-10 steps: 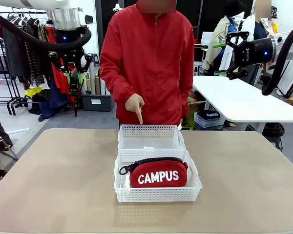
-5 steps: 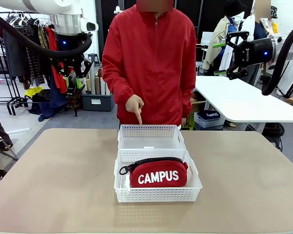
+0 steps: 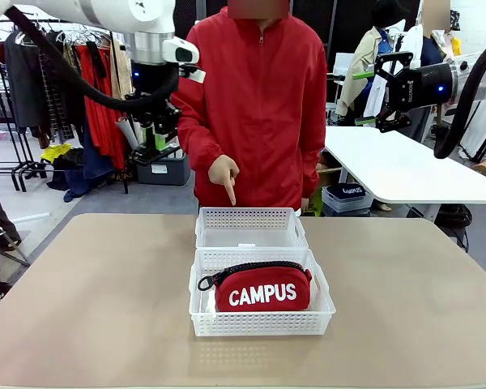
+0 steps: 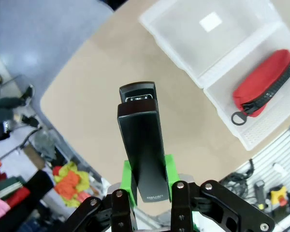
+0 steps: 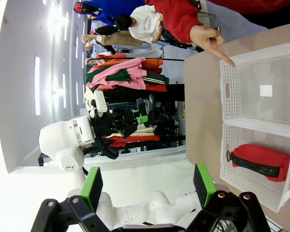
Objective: Distribute items into two baskets.
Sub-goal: Place the picked Stapler into the Organizing basket as instructed by the person.
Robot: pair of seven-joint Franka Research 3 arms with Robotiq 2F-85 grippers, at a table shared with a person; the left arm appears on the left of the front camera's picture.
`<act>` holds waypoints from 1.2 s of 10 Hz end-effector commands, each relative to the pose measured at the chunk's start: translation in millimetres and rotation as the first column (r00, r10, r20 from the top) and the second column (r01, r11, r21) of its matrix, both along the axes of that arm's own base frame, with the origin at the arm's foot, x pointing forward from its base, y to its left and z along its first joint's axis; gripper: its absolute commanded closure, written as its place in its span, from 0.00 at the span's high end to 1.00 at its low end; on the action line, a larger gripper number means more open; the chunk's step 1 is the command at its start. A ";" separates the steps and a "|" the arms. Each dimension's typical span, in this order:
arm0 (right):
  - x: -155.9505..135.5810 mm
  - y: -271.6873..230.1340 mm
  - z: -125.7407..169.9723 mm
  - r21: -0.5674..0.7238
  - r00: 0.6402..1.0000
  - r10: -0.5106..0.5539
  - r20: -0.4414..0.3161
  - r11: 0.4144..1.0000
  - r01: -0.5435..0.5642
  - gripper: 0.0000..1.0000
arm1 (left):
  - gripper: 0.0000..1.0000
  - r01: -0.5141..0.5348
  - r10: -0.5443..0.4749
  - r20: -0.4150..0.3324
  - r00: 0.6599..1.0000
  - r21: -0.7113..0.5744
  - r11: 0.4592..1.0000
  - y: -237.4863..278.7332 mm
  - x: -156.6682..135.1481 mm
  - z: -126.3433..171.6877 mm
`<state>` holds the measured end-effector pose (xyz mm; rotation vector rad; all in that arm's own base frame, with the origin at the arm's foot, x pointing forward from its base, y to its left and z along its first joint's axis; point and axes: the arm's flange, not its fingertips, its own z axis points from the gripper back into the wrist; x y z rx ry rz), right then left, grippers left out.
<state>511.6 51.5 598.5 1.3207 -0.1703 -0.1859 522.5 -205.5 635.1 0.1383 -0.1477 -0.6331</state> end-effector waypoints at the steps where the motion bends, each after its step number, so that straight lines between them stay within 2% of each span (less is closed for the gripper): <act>1: -1.1 1.7 2.1 0.008 1.000 -0.001 -0.013 1.000 0.001 1.00 | 0.00 0.211 -0.210 -0.002 0.978 0.012 0.978 -14.6 14.9 6.4; 3: -1.1 1.7 2.1 0.008 1.000 -0.001 -0.013 1.000 0.001 1.00 | 0.00 0.378 -0.378 -0.002 0.926 0.033 0.925 -43.6 16.9 4.0; 4: -1.1 1.7 2.1 0.008 1.000 -0.001 -0.013 1.000 0.001 1.00 | 0.00 0.474 -0.474 -0.004 0.880 0.037 0.880 -58.2 17.2 2.0; 6: -1.1 1.7 2.1 0.008 1.000 -0.001 -0.013 1.000 0.001 1.00 | 0.00 0.591 -0.591 0.027 0.806 0.022 0.806 -80.6 20.6 -3.2; 7: -1.1 1.7 2.1 0.008 1.000 -0.001 -0.013 1.000 0.001 1.00 | 0.00 0.615 -0.615 0.034 0.788 0.012 0.788 -85.7 19.8 -3.7; 8: -1.1 1.7 2.1 0.008 1.000 -0.001 -0.013 1.000 0.001 1.00 | 0.00 0.587 -0.586 0.033 0.809 -0.012 0.810 -89.6 20.1 -2.5; 9: -1.1 1.7 2.1 0.008 1.000 -0.001 -0.013 1.000 0.001 1.00 | 0.00 0.502 -0.502 0.029 0.865 -0.043 0.864 -79.8 19.4 0.7; 10: -1.1 1.7 2.1 0.008 1.000 -0.001 -0.013 1.000 0.001 1.00 | 0.00 0.589 -0.590 0.023 0.807 0.025 0.808 -95.5 17.3 -8.1; 12: -1.1 1.7 2.1 0.008 1.000 -0.001 -0.013 1.000 0.001 1.00 | 0.00 0.589 -0.590 0.023 0.807 0.025 0.808 -95.5 17.3 -8.1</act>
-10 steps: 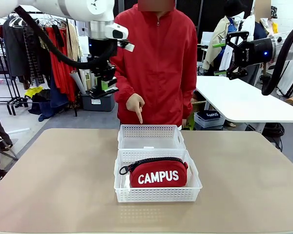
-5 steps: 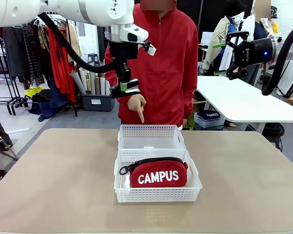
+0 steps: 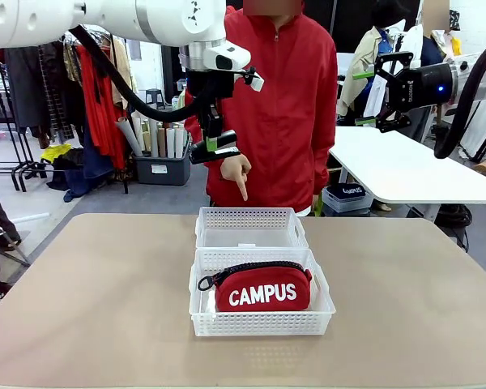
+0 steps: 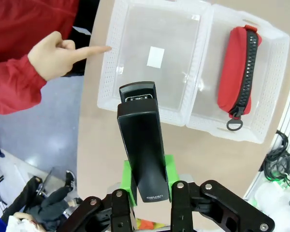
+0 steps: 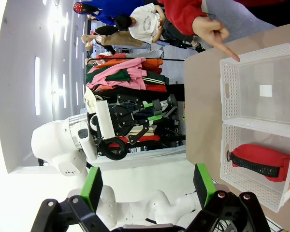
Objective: Distribute items into two baskets.
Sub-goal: Place the picked Stapler into the Organizing basket as instructed by the person.
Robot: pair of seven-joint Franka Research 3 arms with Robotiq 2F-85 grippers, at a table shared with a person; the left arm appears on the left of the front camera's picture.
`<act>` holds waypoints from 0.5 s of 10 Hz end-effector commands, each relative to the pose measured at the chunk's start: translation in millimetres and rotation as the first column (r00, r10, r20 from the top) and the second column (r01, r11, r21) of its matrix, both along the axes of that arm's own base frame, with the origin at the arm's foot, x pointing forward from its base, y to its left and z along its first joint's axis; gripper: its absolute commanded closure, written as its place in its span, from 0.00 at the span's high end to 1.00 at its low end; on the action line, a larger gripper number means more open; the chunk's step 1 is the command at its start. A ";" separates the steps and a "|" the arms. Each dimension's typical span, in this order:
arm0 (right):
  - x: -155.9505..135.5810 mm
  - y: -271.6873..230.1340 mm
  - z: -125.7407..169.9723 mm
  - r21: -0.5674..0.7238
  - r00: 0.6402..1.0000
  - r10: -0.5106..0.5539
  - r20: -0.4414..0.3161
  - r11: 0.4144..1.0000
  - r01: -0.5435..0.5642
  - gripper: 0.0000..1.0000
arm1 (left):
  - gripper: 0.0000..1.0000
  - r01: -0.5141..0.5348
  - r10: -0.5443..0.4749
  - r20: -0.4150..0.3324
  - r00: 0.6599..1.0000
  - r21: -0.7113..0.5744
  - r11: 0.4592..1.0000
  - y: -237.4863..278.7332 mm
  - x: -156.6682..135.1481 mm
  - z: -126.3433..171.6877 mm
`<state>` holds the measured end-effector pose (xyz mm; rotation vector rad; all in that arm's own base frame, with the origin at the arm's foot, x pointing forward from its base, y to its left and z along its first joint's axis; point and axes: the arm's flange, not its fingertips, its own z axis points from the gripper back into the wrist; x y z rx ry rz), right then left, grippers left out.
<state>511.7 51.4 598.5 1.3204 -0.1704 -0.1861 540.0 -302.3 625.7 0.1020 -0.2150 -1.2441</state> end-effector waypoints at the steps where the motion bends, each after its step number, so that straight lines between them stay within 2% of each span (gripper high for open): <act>1: -1.1 1.8 2.1 0.008 1.000 -0.001 -0.013 1.000 0.001 1.00 | 0.00 0.016 -0.016 0.009 1.000 0.012 1.000 1.3 -0.2 1.4; 2: -1.1 1.8 2.1 0.008 1.000 -0.001 -0.013 1.000 0.001 1.00 | 0.00 0.000 0.000 0.000 1.000 0.000 1.000 0.0 0.0 0.0; 3: -1.1 1.8 2.1 0.008 1.000 -0.001 -0.013 1.000 0.001 1.00 | 0.00 0.095 -0.095 -0.002 0.995 0.048 0.994 -7.4 3.5 -5.8; 5: -1.1 1.8 2.1 0.008 1.000 -0.001 -0.013 1.000 0.001 1.00 | 0.00 0.209 -0.206 -0.052 0.977 0.053 0.976 -30.5 11.2 -26.8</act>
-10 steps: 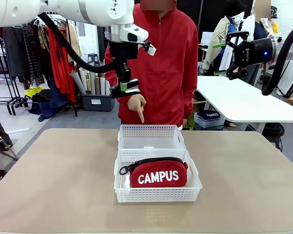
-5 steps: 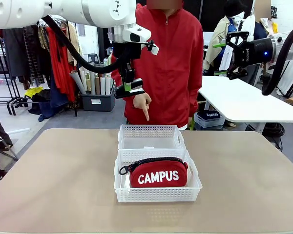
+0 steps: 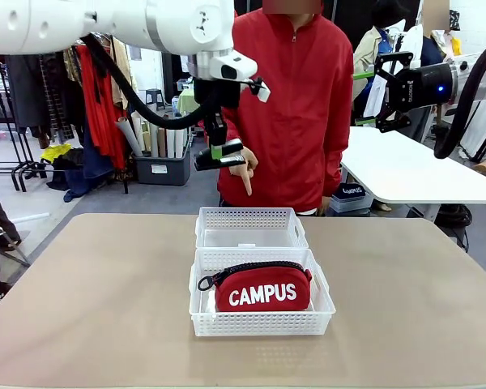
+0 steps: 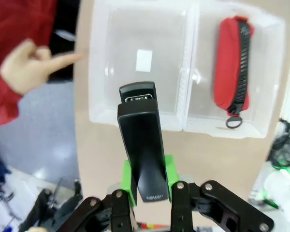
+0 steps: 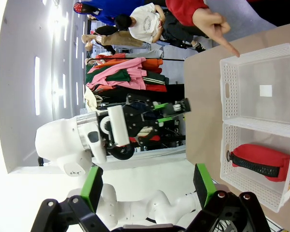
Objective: Distribute items into two baskets.
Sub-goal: Place the picked Stapler into the Organizing basket as instructed by the person.
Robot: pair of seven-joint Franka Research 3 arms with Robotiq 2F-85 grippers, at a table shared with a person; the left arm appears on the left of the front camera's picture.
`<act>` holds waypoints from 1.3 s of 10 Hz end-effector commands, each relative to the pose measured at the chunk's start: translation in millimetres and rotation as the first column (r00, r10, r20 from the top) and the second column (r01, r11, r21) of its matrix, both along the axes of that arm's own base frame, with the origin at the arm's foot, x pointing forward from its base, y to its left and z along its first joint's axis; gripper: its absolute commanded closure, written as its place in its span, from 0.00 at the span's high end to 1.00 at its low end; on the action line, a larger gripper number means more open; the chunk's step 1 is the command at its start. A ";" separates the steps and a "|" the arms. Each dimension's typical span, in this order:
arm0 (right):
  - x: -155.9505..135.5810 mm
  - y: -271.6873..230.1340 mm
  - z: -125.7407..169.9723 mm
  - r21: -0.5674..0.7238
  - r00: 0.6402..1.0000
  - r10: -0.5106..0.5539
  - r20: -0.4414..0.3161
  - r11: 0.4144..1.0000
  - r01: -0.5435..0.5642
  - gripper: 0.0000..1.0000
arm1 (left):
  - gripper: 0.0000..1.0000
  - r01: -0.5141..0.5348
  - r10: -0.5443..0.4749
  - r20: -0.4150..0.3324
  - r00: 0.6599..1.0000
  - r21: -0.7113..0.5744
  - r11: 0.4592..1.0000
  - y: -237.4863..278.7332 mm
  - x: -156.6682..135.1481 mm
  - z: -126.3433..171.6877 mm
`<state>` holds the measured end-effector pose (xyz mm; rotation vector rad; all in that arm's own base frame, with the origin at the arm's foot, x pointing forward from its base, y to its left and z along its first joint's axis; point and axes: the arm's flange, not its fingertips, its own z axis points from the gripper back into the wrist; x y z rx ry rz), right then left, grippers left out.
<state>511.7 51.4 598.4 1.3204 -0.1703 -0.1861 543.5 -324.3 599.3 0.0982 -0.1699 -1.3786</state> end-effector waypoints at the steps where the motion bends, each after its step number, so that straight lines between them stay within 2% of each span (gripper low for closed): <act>1: -1.2 1.8 2.2 0.008 1.000 -0.001 -0.013 1.000 0.001 1.00 | 0.00 0.120 -0.120 -0.002 0.993 0.034 0.992 -20.3 7.0 -11.2; 3: -1.2 1.8 2.2 0.008 1.000 -0.001 -0.013 1.000 0.001 1.00 | 0.00 0.243 -0.244 0.022 0.970 0.037 0.969 -31.2 18.7 -31.5; 5: -1.2 1.8 2.2 0.008 1.000 -0.001 -0.013 1.000 0.001 1.00 | 0.00 0.267 -0.268 0.024 0.963 0.019 0.963 -39.9 39.1 -59.1; 7: -1.2 1.8 2.2 0.008 1.000 -0.001 -0.013 1.000 0.001 1.00 | 0.00 0.311 -0.310 0.059 0.949 -0.005 0.951 -49.6 52.2 -91.2; 8: -1.2 1.8 2.2 0.008 1.000 -0.001 -0.013 1.000 0.001 1.00 | 0.00 0.295 -0.297 0.081 0.951 0.038 0.955 -56.0 57.0 -107.7; 9: -1.2 1.8 2.2 0.008 1.000 -0.001 -0.013 1.000 0.001 1.00 | 0.00 0.304 -0.307 0.064 0.950 0.048 0.951 -60.6 59.6 -124.2; 11: -1.2 1.8 2.2 0.008 1.000 -0.001 -0.013 1.000 0.001 1.00 | 0.00 0.299 -0.302 0.077 0.950 0.054 0.953 -65.1 61.8 -143.8; 13: -1.2 1.8 2.2 0.008 1.000 -0.001 -0.013 1.000 0.001 1.00 | 0.00 0.251 -0.253 0.039 0.967 0.053 0.967 -70.1 60.7 -161.6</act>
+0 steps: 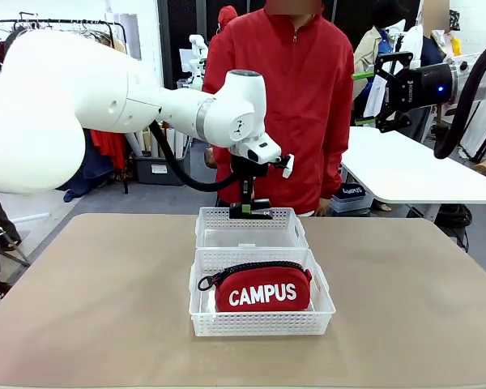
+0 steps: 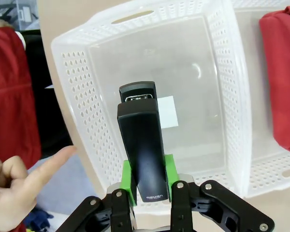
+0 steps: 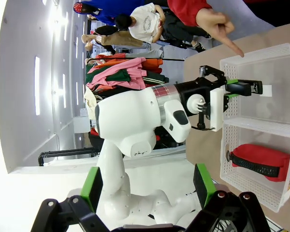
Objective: Distribute items into two baskets.
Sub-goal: Place the picked Stapler into the Organizing basket as instructed by the person.
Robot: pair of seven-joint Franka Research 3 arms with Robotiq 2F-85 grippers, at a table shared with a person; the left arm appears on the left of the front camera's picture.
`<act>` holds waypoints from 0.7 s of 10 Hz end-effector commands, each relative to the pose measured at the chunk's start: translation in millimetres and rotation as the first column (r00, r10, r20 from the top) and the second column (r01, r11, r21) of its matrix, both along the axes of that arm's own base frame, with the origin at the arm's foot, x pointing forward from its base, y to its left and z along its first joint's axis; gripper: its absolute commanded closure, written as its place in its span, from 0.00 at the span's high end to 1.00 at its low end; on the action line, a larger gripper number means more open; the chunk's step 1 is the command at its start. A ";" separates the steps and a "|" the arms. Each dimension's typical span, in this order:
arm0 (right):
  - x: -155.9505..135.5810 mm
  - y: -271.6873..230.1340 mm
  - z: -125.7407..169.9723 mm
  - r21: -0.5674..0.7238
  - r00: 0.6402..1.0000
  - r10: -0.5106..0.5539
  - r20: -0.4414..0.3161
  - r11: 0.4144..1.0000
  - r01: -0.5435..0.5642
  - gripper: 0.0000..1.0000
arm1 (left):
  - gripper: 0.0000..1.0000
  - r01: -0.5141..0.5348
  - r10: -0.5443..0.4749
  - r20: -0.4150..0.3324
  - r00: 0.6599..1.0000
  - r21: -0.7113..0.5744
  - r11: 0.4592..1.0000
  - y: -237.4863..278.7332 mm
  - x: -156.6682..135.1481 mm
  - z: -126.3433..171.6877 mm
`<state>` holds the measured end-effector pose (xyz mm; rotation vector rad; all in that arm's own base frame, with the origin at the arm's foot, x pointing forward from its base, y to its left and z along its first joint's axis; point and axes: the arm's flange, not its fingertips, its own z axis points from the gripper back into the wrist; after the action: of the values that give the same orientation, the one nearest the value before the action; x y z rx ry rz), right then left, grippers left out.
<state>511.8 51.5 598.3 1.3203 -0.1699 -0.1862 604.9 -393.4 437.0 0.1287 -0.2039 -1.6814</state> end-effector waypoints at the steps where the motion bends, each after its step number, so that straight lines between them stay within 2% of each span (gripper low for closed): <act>1: -1.3 1.7 2.3 0.008 1.000 -0.001 -0.012 1.000 0.001 1.00 | 0.00 -0.071 0.072 -0.013 0.997 0.017 0.997 -1.2 0.0 -5.3; 3: -1.3 1.7 2.3 0.008 1.000 -0.001 -0.012 1.000 0.001 1.00 | 0.00 -0.090 0.091 -0.031 0.995 0.025 0.996 -0.5 1.9 -12.8; 5: -1.3 1.7 2.3 0.008 1.000 -0.001 -0.012 1.000 0.001 1.00 | 0.00 -0.158 0.158 -0.008 0.987 0.005 0.987 3.5 4.8 4.0; 6: -1.3 1.7 2.3 0.008 1.000 -0.001 -0.012 1.000 0.001 1.00 | 0.00 -0.084 0.084 -0.040 0.996 0.004 0.996 -1.6 0.3 -19.0; 7: -1.3 1.7 2.3 0.008 1.000 -0.001 -0.012 1.000 0.001 1.00 | 0.00 -0.084 0.084 -0.040 0.996 0.004 0.996 -1.6 0.3 -19.0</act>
<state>511.8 51.4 598.3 1.3203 -0.1699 -0.1862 606.7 -395.6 420.5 0.1012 -0.1665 -1.5768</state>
